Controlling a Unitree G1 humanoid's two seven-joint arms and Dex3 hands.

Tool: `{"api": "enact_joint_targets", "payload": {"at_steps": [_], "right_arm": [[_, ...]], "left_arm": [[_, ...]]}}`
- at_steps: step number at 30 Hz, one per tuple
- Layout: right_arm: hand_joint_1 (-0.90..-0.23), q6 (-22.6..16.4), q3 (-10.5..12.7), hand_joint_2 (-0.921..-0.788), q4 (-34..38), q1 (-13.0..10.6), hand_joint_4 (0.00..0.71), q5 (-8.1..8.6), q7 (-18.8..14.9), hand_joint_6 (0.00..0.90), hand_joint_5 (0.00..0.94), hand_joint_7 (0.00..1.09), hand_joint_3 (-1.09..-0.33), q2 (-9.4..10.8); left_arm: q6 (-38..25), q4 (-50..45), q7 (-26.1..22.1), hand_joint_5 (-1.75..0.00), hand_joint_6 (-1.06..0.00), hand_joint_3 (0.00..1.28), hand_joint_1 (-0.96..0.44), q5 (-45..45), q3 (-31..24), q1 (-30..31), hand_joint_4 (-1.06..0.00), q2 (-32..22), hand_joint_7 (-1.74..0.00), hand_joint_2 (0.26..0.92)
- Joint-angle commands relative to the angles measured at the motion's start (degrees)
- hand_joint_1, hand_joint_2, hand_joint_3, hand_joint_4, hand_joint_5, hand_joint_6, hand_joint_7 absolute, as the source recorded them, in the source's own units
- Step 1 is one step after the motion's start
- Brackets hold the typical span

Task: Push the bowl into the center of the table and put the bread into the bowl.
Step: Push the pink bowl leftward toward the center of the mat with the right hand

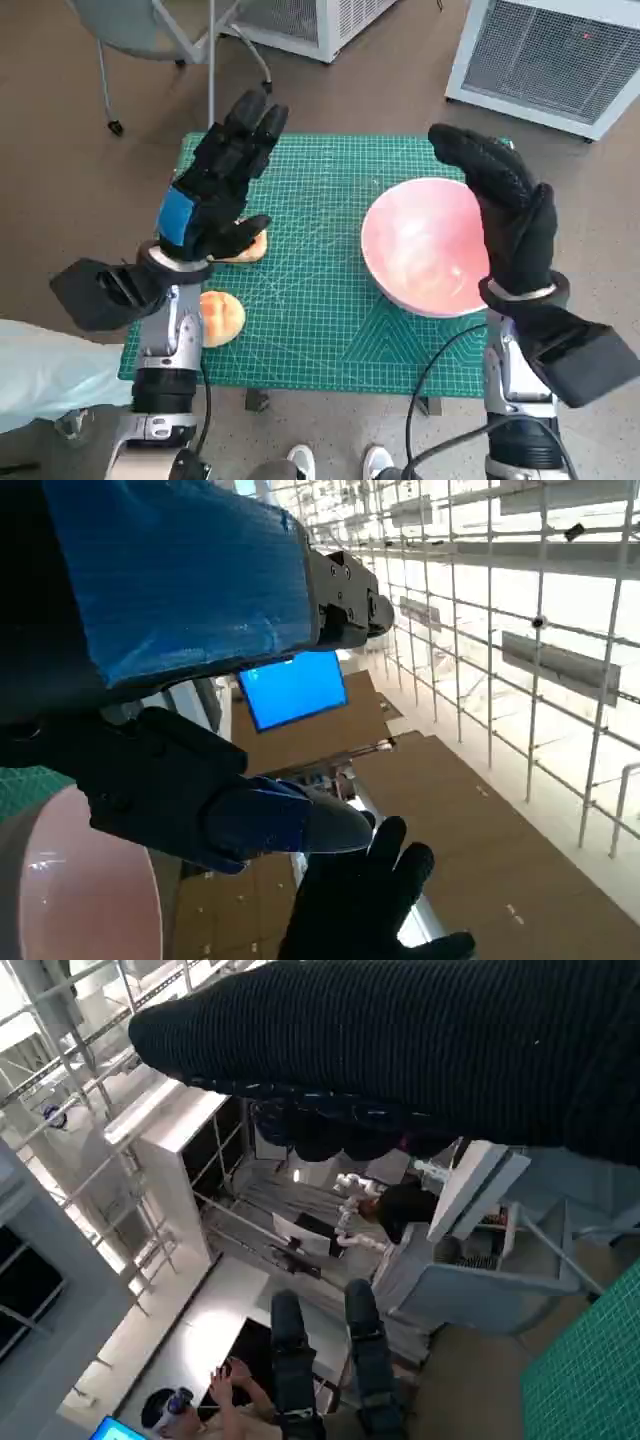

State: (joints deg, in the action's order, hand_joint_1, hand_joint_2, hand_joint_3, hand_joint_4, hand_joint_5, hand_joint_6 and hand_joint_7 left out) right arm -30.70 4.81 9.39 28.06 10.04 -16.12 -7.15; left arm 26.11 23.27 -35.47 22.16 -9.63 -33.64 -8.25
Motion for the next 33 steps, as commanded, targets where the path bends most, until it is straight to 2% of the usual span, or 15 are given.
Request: {"api": "enact_joint_targets", "payload": {"at_steps": [1,25,33], "right_arm": [[-0.738,0.71,0.46,-0.921,0.29,-1.36,0.093,0.57,0.22,-0.001,0.001,0.44,-0.730,-0.08],[-0.738,1.56,0.63,-0.921,-0.73,-1.95,0.093,1.43,-0.02,-0.001,0.001,0.47,-0.709,-0.31],[-0.731,-0.46,2.88,-0.921,1.22,-2.27,0.103,1.02,0.23,0.000,0.005,0.47,-0.707,-1.98]], "left_arm": [[0.45,-0.17,0.47,0.00,-0.19,0.23,-0.62,-0.74,0.36,0.29,-0.11,0.18,-0.01,0.921],[-1.39,-0.75,0.36,0.00,-0.20,0.19,-0.62,-0.31,1.09,0.12,-0.11,-0.09,-0.01,0.921],[-1.48,-0.62,0.35,0.00,-0.21,0.19,-0.62,-0.34,1.27,-0.02,-0.11,-0.15,-0.01,0.921]]}}
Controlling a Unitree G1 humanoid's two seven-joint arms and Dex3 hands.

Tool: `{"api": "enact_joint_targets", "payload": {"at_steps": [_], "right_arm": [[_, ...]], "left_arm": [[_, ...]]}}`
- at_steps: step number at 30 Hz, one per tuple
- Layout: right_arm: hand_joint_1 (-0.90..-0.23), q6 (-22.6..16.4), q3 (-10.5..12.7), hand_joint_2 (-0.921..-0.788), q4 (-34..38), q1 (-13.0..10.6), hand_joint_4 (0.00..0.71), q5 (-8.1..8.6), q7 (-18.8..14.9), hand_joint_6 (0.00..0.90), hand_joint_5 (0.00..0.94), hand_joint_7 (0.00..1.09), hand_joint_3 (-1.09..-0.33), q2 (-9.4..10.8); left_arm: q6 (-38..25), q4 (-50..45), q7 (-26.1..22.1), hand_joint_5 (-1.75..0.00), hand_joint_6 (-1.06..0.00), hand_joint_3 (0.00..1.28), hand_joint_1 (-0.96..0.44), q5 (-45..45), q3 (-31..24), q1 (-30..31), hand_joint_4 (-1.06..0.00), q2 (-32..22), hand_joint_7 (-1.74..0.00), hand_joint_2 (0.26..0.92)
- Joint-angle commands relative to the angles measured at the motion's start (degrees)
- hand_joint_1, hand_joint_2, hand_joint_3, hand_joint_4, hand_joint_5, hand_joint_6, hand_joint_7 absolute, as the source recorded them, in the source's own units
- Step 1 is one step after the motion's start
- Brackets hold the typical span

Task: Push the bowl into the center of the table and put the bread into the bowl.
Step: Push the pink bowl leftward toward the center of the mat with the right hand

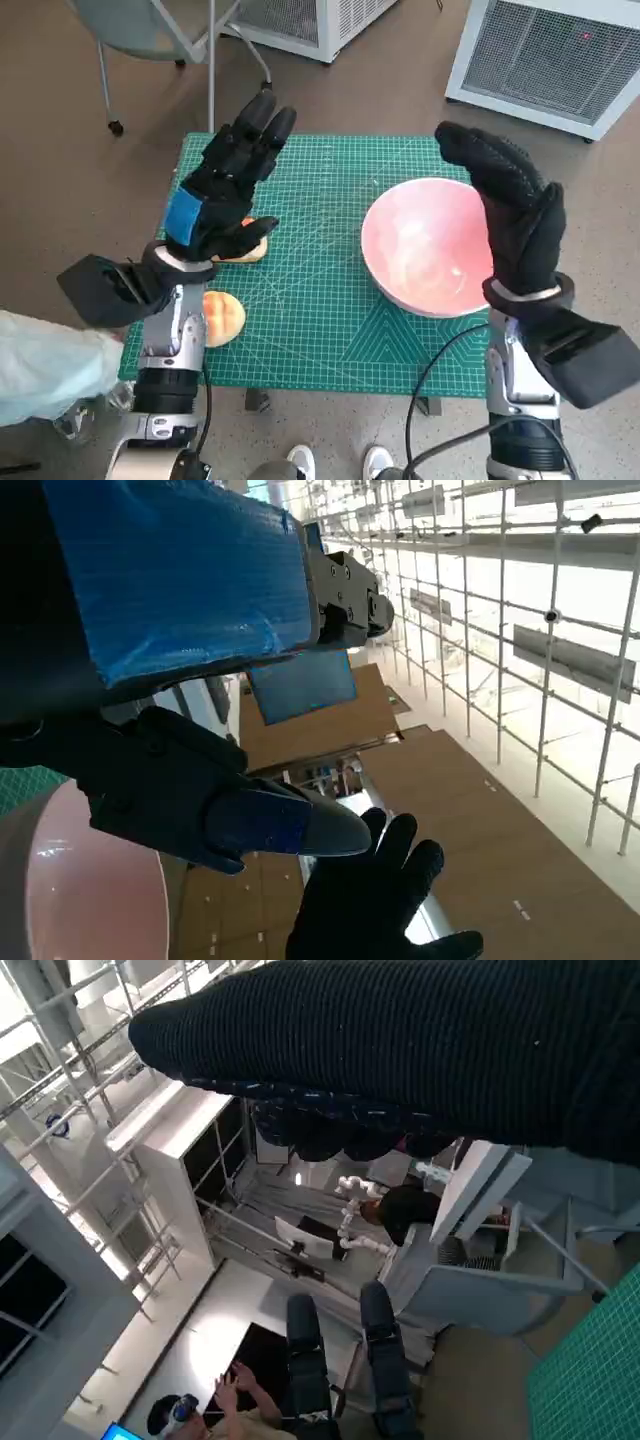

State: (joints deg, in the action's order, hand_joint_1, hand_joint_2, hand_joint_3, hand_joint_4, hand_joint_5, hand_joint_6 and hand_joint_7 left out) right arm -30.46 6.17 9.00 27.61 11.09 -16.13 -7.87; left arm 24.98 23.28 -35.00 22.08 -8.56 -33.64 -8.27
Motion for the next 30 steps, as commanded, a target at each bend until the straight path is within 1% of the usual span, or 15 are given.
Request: {"api": "enact_joint_targets", "payload": {"at_steps": [1,4,7,10,13,16,18,22,24,27,30], "right_arm": [[-0.729,-1.39,2.40,-0.921,2.65,-1.80,0.105,-0.41,0.67,0.000,0.007,0.48,-0.709,-1.84],[-0.722,-3.44,4.57,-0.921,6.06,-1.42,0.111,-1.32,1.95,-0.001,0.008,0.48,-0.722,-3.12],[-0.711,-5.70,6.98,-0.921,10.63,-0.61,0.113,-3.45,5.22,-0.001,0.008,0.48,-0.742,-4.07],[-0.702,-7.86,8.57,-0.921,15.07,0.25,0.114,-5.04,8.15,-0.001,0.007,0.48,-0.761,-4.57],[-0.690,-10.70,10.12,-0.921,21.31,1.55,0.119,-6.63,11.59,-0.001,0.008,0.48,-0.782,-5.23],[-0.682,-13.63,11.23,-0.921,27.79,3.05,0.124,-7.63,14.47,-0.001,0.010,0.48,-0.800,-5.93],[-0.681,-15.46,11.91,-0.921,32.77,4.30,0.128,-7.83,16.09,0.000,0.011,0.48,-0.808,-6.40],[-0.682,-17.43,12.84,-0.921,40.67,6.55,0.137,-7.03,17.64,0.009,0.014,0.49,-0.821,-6.75],[-0.682,-17.86,13.28,-0.921,44.36,7.69,0.142,-6.05,17.80,0.015,0.016,0.49,-0.826,-6.48],[-0.677,-17.91,13.89,-0.921,48.87,9.24,0.151,-4.46,17.09,0.030,0.019,0.50,-0.833,-5.78],[-0.658,-17.28,13.98,-0.921,52.86,10.44,0.150,-3.73,16.43,0.044,0.016,0.50,-0.850,-5.26]], "left_arm": [[-0.30,-0.58,-0.17,0.00,-0.21,0.19,-0.62,-0.24,0.17,-0.02,-0.11,-0.18,-0.01,0.921],[-0.22,-0.29,-0.23,0.00,-0.21,0.19,-0.62,-0.21,0.09,-0.16,-0.11,-0.26,-0.01,0.921],[-0.28,-0.17,-0.27,0.00,-0.21,0.19,-0.62,-0.12,0.01,-0.21,-0.11,-0.31,-0.01,0.921],[-0.15,0.07,-0.18,0.00,-0.21,0.19,-0.62,-0.20,-0.04,-0.30,-0.11,-0.29,-0.01,0.921],[0.24,0.56,-0.12,0.00,-0.20,0.19,-0.61,-0.39,-0.10,-0.43,-0.11,-0.32,-0.01,0.921],[0.62,0.88,-0.04,0.00,-0.20,0.19,-0.61,-0.57,-0.16,-0.52,-0.11,-0.36,-0.01,0.921],[0.92,1.08,0.09,0.00,-0.20,0.19,-0.61,-0.80,-0.17,-0.57,-0.11,-0.39,-0.01,0.921],[1.28,1.41,0.18,0.00,-0.20,0.19,-0.61,-1.04,-0.14,-0.69,-0.11,-0.42,0.00,0.921],[1.41,1.53,0.22,0.00,-0.20,0.19,-0.62,-1.15,-0.14,-0.74,-0.11,-0.39,0.00,0.921],[1.78,1.74,0.32,0.00,-0.20,0.19,-0.62,-1.61,-0.16,-0.78,-0.11,-0.42,0.00,0.921],[2.17,1.95,0.39,0.00,-0.20,0.19,-0.62,-2.07,-0.17,-0.85,-0.11,-0.55,0.00,0.921]]}}
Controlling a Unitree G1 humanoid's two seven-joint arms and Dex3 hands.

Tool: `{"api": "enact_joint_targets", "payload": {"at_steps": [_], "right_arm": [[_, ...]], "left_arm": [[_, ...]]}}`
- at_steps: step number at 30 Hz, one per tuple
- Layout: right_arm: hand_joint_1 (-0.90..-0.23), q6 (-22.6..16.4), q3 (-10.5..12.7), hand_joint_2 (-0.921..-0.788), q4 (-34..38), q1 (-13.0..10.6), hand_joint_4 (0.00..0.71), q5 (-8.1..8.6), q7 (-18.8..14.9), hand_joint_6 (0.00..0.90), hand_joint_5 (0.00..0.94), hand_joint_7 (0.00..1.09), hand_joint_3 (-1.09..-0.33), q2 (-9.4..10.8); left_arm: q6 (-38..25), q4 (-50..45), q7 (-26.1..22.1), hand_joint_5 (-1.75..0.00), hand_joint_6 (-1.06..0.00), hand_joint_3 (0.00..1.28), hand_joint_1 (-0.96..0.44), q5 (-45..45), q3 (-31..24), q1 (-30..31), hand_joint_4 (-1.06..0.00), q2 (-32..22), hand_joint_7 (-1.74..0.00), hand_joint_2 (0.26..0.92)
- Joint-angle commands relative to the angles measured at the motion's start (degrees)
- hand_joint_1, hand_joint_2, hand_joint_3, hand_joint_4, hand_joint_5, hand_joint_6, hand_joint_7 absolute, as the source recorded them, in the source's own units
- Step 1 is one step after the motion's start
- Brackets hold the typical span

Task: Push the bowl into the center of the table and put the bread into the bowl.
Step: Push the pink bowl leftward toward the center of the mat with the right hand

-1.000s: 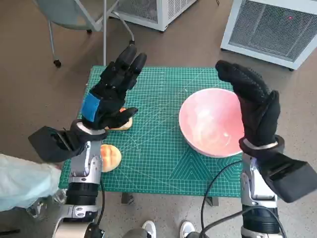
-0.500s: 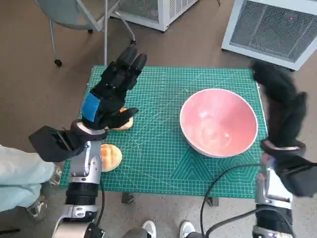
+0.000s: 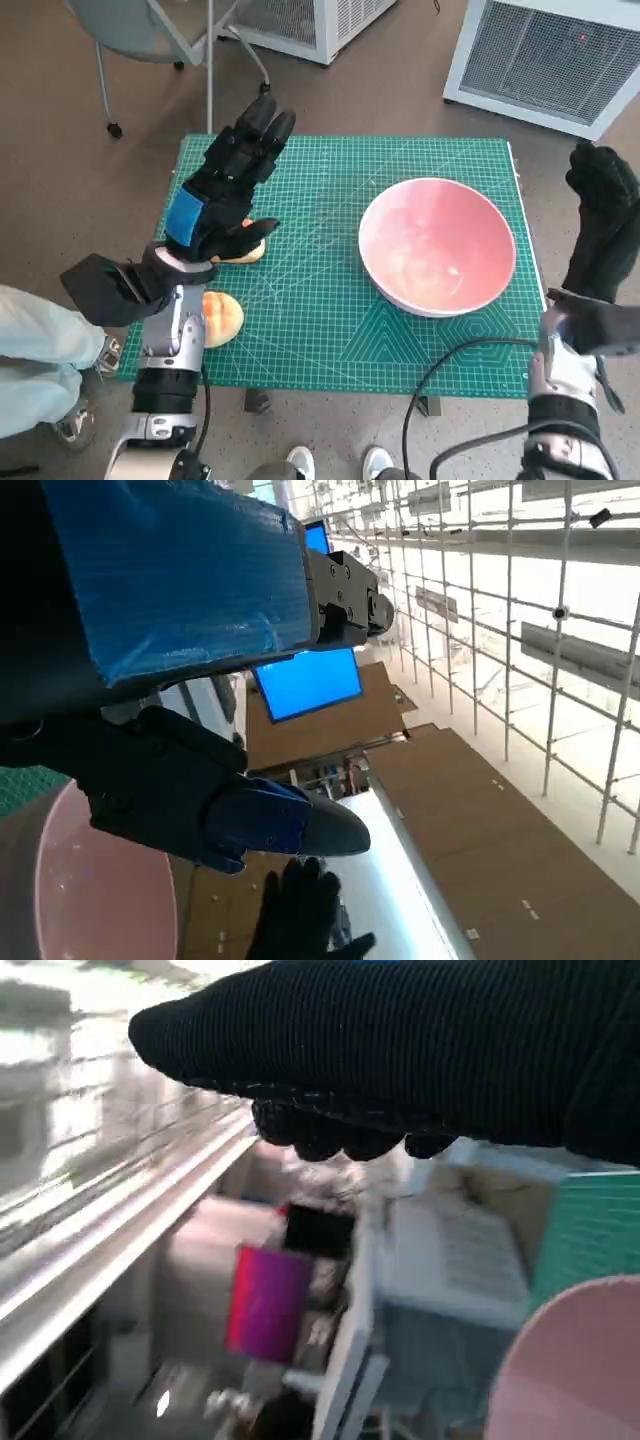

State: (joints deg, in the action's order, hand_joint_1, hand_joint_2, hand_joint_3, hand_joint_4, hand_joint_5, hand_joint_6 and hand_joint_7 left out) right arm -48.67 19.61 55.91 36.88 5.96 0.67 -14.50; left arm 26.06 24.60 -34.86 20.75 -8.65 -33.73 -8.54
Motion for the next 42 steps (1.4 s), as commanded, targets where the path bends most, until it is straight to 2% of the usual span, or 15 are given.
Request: {"api": "enact_joint_targets", "payload": {"at_steps": [1,5,10,13,18,23,32,36,39,42], "right_arm": [[-0.651,1.18,0.50,-0.921,7.01,1.47,0.149,1.59,-0.62,0.048,0.014,0.50,-0.859,1.41],[-0.633,3.77,1.03,-0.921,10.99,2.91,0.147,2.90,-1.96,0.055,0.011,0.50,-0.883,1.86],[-0.590,7.27,1.30,-0.921,14.21,4.78,0.152,3.75,-2.24,0.068,0.009,0.48,-0.910,2.94],[-0.597,8.77,1.60,-0.921,15.29,5.57,0.154,4.34,-2.53,0.072,0.009,0.47,-0.910,3.54],[-0.587,12.11,3.26,-0.921,16.99,7.14,0.185,6.32,-3.80,0.109,0.012,0.44,-0.920,5.52],[-0.607,14.95,5.15,-0.921,18.05,8.44,0.217,8.51,-5.10,0.147,0.020,0.43,-0.905,7.44],[-0.622,21.03,11.83,-0.921,18.87,11.48,0.248,16.50,-9.46,0.196,0.012,0.38,-0.884,11.84],[-0.621,22.64,13.76,-0.921,18.91,12.60,0.244,18.83,-10.97,0.202,0.005,0.36,-0.875,13.11],[-0.617,23.17,14.23,-0.921,18.90,13.26,0.240,19.36,-11.63,0.204,0.002,0.35,-0.869,13.85],[-0.614,23.38,13.62,-0.921,19.00,13.78,0.238,18.64,-11.65,0.206,0.000,0.34,-0.867,14.23]], "left_arm": [[1.23,0.73,0.27,0.00,-0.20,0.19,-0.62,-0.85,-0.08,-0.79,-0.11,-0.34,0.00,0.921],[1.56,0.71,0.16,0.00,-0.20,0.20,-0.63,-1.24,-0.03,-0.74,-0.11,-0.69,0.00,0.921],[1.69,0.45,0.04,0.00,-0.20,0.20,-0.63,-1.47,-0.03,-0.62,-0.11,-1.26,0.00,0.921],[1.55,0.37,-0.13,0.00,-0.20,0.20,-0.62,-1.28,-0.07,-0.60,-0.11,-1.51,0.00,0.921],[1.42,-0.26,-0.28,0.00,-0.20,0.20,-0.62,-1.04,-0.11,-0.06,-0.11,-1.97,0.00,0.921],[1.50,-0.72,-0.46,0.00,-0.20,0.20,-0.62,-0.88,-0.17,0.56,-0.11,-2.35,-0.01,0.921],[1.18,-1.83,-0.84,0.00,-0.20,0.19,-0.63,-0.43,-0.51,2.01,-0.11,-3.14,-0.01,0.921],[0.84,-2.77,-0.81,0.00,-0.20,0.19,-0.63,-0.27,-0.79,2.82,-0.11,-3.54,-0.01,0.921],[0.58,-3.28,-0.78,0.00,-0.21,0.19,-0.63,-0.01,-1.13,3.35,-0.11,-3.83,-0.01,0.921],[0.22,-3.98,-0.52,0.00,-0.21,0.19,-0.62,0.15,-1.39,3.87,-0.11,-3.98,-0.01,0.921]]}}
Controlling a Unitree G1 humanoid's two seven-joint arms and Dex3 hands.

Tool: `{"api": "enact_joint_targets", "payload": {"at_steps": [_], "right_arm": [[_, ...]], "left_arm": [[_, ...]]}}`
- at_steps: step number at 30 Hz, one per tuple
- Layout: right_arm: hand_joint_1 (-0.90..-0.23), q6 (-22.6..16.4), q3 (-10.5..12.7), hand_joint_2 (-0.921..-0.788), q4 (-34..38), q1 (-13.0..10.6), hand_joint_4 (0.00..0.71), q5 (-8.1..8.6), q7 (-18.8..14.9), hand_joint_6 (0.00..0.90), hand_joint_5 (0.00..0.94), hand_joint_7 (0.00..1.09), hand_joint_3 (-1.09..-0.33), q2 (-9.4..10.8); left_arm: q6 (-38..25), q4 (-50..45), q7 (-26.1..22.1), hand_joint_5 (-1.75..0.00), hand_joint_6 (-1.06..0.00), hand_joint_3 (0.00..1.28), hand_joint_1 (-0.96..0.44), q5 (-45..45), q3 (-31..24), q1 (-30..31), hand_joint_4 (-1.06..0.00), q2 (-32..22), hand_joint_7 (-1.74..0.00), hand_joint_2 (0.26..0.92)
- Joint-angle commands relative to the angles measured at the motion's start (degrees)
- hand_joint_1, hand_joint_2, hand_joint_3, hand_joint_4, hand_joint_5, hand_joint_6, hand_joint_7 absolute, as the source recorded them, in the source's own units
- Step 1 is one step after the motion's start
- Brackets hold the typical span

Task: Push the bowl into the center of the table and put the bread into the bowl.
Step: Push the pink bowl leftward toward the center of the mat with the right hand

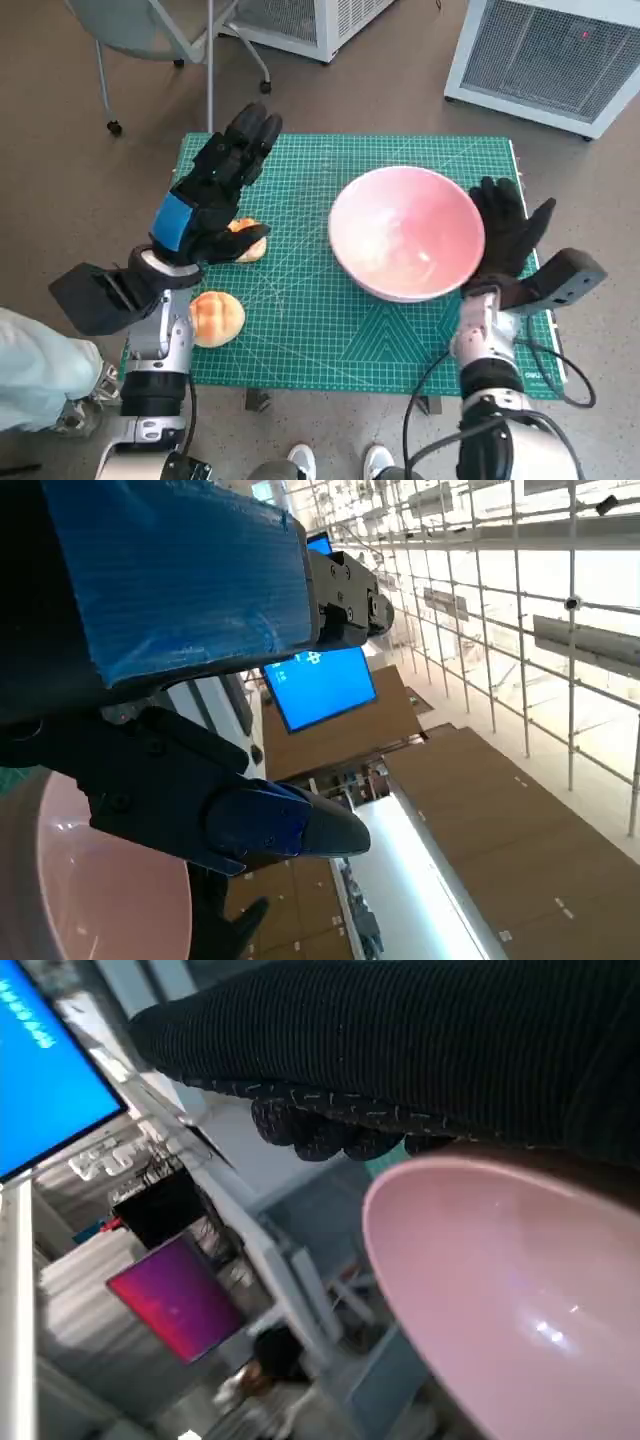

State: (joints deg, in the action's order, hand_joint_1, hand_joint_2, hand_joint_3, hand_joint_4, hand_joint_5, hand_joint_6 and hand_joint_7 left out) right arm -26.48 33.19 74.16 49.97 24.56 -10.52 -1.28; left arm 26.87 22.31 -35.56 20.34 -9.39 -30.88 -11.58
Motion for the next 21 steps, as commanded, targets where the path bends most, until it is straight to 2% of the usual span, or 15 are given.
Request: {"api": "enact_joint_targets", "payload": {"at_steps": [1,6,21], "right_arm": [[-0.614,1.29,-0.12,-0.921,0.79,0.86,0.237,-0.18,-0.46,0.206,0.000,0.34,-0.870,1.09],[-0.614,1.47,-1.24,-0.921,0.92,1.70,0.235,-1.42,-0.25,0.211,0.000,0.33,-0.879,1.78],[-0.604,3.74,-2.53,-0.921,1.31,3.95,0.233,-2.95,-0.50,0.219,0.002,0.31,-0.887,3.81]], "left_arm": [[-0.67,-1.89,0.30,0.00,-0.21,0.19,-0.62,0.53,-0.72,1.16,-0.11,-0.96,-0.01,0.921],[-0.83,-2.55,0.91,0.00,-0.22,0.19,-0.62,0.31,-1.06,1.92,-0.11,-1.06,-0.01,0.921],[-0.93,-4.22,3.31,0.00,-0.23,0.18,-0.62,-0.13,-0.93,3.52,-0.11,-0.76,-0.02,0.921]]}}
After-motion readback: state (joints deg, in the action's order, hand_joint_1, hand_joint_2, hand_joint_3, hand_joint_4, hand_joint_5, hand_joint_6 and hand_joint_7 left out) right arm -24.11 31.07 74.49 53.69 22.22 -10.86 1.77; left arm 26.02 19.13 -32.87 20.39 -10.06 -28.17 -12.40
